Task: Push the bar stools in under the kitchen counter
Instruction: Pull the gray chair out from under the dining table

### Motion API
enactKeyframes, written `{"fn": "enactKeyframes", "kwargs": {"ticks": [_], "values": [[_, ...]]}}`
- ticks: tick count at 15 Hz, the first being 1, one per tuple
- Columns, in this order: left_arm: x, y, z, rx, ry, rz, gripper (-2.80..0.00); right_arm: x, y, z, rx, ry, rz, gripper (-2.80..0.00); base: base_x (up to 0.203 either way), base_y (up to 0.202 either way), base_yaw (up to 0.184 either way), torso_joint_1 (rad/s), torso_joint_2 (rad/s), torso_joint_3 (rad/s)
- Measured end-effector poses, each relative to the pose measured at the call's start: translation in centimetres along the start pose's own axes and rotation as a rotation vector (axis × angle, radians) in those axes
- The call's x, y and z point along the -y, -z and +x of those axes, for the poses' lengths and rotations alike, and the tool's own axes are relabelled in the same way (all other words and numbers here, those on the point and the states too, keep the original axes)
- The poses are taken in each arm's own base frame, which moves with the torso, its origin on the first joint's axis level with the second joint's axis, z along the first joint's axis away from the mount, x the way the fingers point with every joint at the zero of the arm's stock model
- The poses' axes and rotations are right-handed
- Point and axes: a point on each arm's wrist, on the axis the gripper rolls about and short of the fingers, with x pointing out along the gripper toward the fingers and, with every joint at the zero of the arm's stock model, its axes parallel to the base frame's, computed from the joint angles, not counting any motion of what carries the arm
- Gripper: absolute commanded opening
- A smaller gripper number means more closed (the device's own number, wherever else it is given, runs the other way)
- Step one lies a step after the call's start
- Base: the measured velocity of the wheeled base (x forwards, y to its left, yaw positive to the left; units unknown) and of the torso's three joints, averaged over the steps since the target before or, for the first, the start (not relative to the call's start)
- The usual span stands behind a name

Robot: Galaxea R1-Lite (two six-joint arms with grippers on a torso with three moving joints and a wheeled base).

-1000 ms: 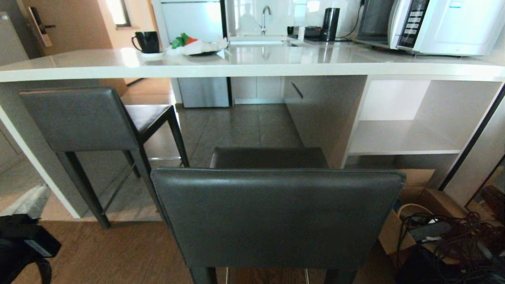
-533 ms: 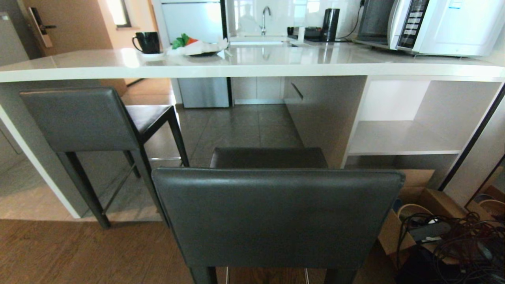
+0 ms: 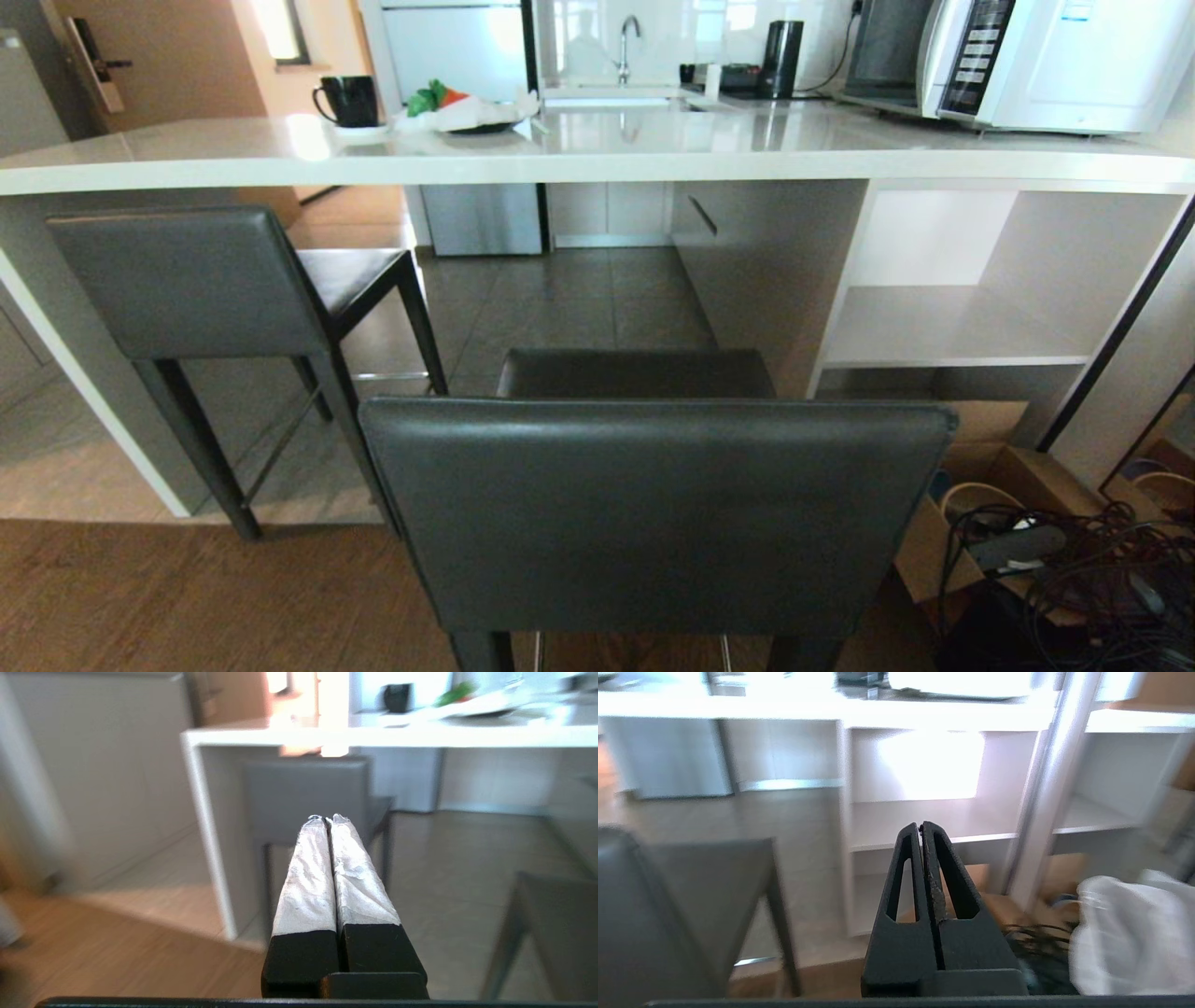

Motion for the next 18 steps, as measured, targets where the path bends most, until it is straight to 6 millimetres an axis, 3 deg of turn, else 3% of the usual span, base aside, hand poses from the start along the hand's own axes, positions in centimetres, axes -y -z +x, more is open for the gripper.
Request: {"fn": "enactKeyframes", "kwargs": {"ticks": [5, 11, 14, 18], "values": [[-0.3, -0.6, -0.5, -0.036, -0.051, 0.018, -2.8, 0.0, -0.3, -1.2, 0.026, -0.02, -0.006, -2.8, 0.0, 0.0, 0.0, 0.0, 0.0, 0.0], [0.2, -0.1, -1.6, -0.099, -0.14, 0.074, -2.8, -0.1, 0.9, -1.7, 0.023, -0.022, -0.005, -2.8, 0.0, 0.0, 0.0, 0.0, 0.0, 0.0], [0.8, 2.9, -2.8, -0.118, 0.022, 0.082, -2.8, -0.2, 1.8, -2.2, 0.034, -0.083, -0.002, -2.8, 0.0, 0.0, 0.0, 0.0, 0.0, 0.0], [2.0, 8.5, -3.9, -0.165, 0.293, -0.003, -2.8, -0.7, 6.0, -3.2, -0.044, -0.194, -0.011, -2.8, 0.0, 0.0, 0.0, 0.0, 0.0, 0.0]]}}
